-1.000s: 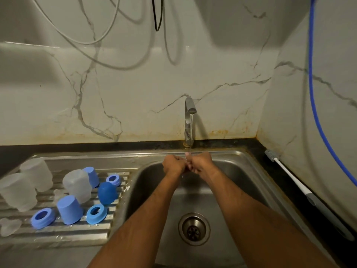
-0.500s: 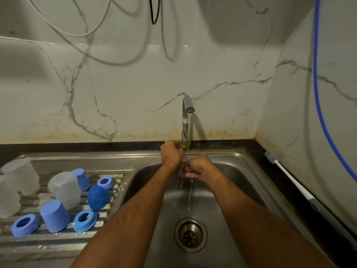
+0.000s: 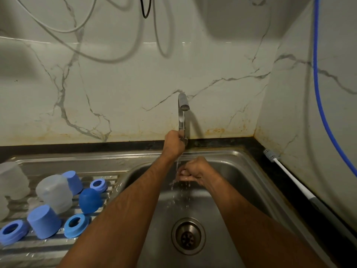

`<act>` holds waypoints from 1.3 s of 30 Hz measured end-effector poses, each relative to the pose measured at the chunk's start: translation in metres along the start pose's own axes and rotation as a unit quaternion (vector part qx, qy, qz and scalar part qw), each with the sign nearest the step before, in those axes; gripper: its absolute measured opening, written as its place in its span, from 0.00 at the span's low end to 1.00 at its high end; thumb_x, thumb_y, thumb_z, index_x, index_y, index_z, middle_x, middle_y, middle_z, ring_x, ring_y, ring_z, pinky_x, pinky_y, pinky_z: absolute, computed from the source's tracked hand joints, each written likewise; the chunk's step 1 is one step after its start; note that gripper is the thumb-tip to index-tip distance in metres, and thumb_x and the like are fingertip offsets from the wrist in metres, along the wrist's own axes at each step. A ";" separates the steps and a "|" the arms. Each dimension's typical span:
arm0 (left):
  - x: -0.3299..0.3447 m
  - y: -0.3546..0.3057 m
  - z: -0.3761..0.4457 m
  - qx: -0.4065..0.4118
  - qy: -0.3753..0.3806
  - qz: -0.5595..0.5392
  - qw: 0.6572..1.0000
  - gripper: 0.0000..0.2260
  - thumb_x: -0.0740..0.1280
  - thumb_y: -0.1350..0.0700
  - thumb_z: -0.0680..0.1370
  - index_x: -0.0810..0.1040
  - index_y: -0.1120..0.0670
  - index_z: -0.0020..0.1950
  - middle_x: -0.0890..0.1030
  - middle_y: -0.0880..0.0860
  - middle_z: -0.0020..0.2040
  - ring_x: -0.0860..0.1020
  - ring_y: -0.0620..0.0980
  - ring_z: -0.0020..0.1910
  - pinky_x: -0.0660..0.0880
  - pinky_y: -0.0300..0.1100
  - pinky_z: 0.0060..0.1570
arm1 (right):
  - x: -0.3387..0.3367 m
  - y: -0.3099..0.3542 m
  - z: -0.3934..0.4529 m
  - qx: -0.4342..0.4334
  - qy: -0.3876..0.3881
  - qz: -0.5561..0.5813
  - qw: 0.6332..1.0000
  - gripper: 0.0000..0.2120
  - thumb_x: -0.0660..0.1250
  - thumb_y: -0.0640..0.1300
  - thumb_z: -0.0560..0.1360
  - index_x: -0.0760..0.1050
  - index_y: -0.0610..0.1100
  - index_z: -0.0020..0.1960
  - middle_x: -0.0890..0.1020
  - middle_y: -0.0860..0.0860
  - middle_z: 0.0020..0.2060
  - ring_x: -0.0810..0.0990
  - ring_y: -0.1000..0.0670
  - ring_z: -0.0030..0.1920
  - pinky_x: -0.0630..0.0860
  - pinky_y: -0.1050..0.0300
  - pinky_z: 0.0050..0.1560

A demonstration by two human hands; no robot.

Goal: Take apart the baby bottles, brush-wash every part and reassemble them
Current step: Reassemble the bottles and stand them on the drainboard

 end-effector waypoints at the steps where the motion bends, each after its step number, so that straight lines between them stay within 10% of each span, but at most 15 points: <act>1: 0.001 0.002 0.001 -0.002 0.007 0.005 1.000 0.09 0.64 0.69 0.79 0.81 0.62 0.42 0.80 0.56 0.43 0.78 0.51 0.47 0.74 0.40 0.45 | 0.000 -0.002 0.000 0.002 -0.001 -0.007 1.000 0.09 0.63 0.26 0.79 0.79 0.31 0.54 0.84 0.38 0.48 0.87 0.43 0.46 0.85 0.51 0.49; 9: 0.003 0.016 -0.023 -0.051 -0.069 -0.004 0.996 0.03 0.71 0.63 0.76 0.85 0.58 0.48 0.85 0.54 0.45 0.82 0.46 0.44 0.81 0.43 0.52 | -0.007 -0.003 0.001 -0.024 -0.038 -0.119 0.992 0.07 0.68 0.30 0.77 0.81 0.31 0.54 0.86 0.38 0.45 0.87 0.41 0.43 0.86 0.46 0.46; 14: 0.005 0.020 -0.060 -0.051 -0.019 0.079 0.995 0.02 0.74 0.60 0.75 0.83 0.55 0.43 0.83 0.50 0.41 0.80 0.43 0.40 0.81 0.40 0.48 | -0.007 0.003 -0.024 -0.075 -0.198 -0.352 0.912 0.04 0.74 0.42 0.76 0.80 0.42 0.48 0.83 0.48 0.36 0.81 0.54 0.32 0.75 0.62 0.28; 16: 0.001 0.018 -0.075 -0.065 -0.001 0.090 0.994 0.03 0.75 0.59 0.74 0.82 0.54 0.44 0.83 0.51 0.42 0.81 0.44 0.43 0.80 0.39 0.48 | -0.005 0.004 -0.033 -0.115 -0.230 -0.406 0.877 0.05 0.75 0.44 0.75 0.79 0.45 0.46 0.82 0.49 0.39 0.81 0.52 0.37 0.80 0.59 0.35; 25: -0.037 0.011 -0.137 -0.087 0.012 0.097 0.991 0.07 0.72 0.57 0.77 0.80 0.56 0.54 0.83 0.54 0.51 0.82 0.50 0.51 0.79 0.41 0.52 | 0.017 -0.001 -0.080 -0.144 -0.164 -0.460 0.861 0.07 0.76 0.43 0.73 0.82 0.43 0.50 0.85 0.46 0.46 0.85 0.47 0.47 0.81 0.55 0.46; 39: -0.126 0.024 -0.200 -0.097 -0.044 0.077 0.991 0.05 0.72 0.59 0.76 0.83 0.57 0.51 0.84 0.54 0.49 0.82 0.49 0.49 0.80 0.44 0.53 | 0.079 -0.002 -0.166 -0.181 -0.112 -0.510 0.834 0.01 0.72 0.41 0.75 0.83 0.45 0.44 0.83 0.47 0.38 0.84 0.46 0.38 0.85 0.49 0.42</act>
Point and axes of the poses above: each hand's wrist, its own z-axis towards the middle knuckle, its own x-axis out of the palm, y = z × x, the point moved 2 cm from there along z, towards the middle knuckle
